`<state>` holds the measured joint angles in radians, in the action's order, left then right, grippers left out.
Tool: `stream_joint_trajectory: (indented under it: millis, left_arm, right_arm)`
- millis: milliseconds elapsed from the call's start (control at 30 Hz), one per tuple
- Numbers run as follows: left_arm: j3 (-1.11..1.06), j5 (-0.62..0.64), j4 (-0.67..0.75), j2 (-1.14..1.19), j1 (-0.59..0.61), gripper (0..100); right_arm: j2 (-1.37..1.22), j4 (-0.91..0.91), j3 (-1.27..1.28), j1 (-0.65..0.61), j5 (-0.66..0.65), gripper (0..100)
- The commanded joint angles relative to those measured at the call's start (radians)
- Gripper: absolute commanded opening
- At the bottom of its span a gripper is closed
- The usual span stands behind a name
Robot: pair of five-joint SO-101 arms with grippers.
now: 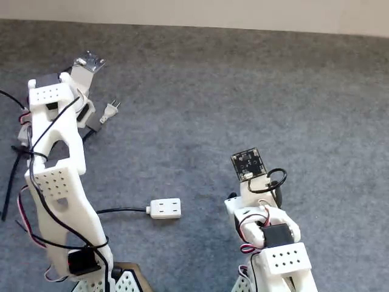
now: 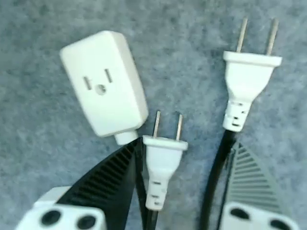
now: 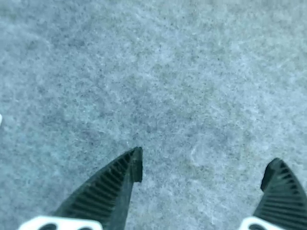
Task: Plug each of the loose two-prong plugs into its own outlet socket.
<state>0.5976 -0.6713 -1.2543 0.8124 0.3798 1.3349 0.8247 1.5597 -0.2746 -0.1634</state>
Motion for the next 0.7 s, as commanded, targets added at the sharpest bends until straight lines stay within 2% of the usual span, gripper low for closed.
stream_joint_trajectory:
  millis: [0,100,167,233,267,500,667]
  left_arm:
    - [0.031,0.012,-0.011,0.039,-0.021,26]
    - [0.031,0.006,-0.014,0.061,-0.033,19]
    - [0.031,0.005,-0.023,0.062,-0.042,11]
    - [0.031,-0.037,-0.077,0.059,-0.064,2]
    - [0.039,-0.057,-0.120,0.058,-0.081,0]
    - [0.337,-0.068,-0.497,0.059,-0.216,0]
    - [0.398,-0.021,-0.526,-0.005,-0.323,0]
  right_arm:
    - [0.016,-0.016,-0.007,-0.008,-0.009,37.5]
    - [0.016,-0.016,-0.007,-0.008,-0.009,37.5]
    - [0.016,-0.016,-0.007,-0.008,-0.009,37.5]
    - [0.016,-0.016,-0.007,-0.008,-0.009,37.5]
    - [0.016,-0.016,-0.007,-0.008,-0.008,37.5]
    - [0.016,-0.016,-0.007,-0.008,-0.008,37.5]
    - [0.016,-0.016,-0.007,-0.008,-0.008,37.5]
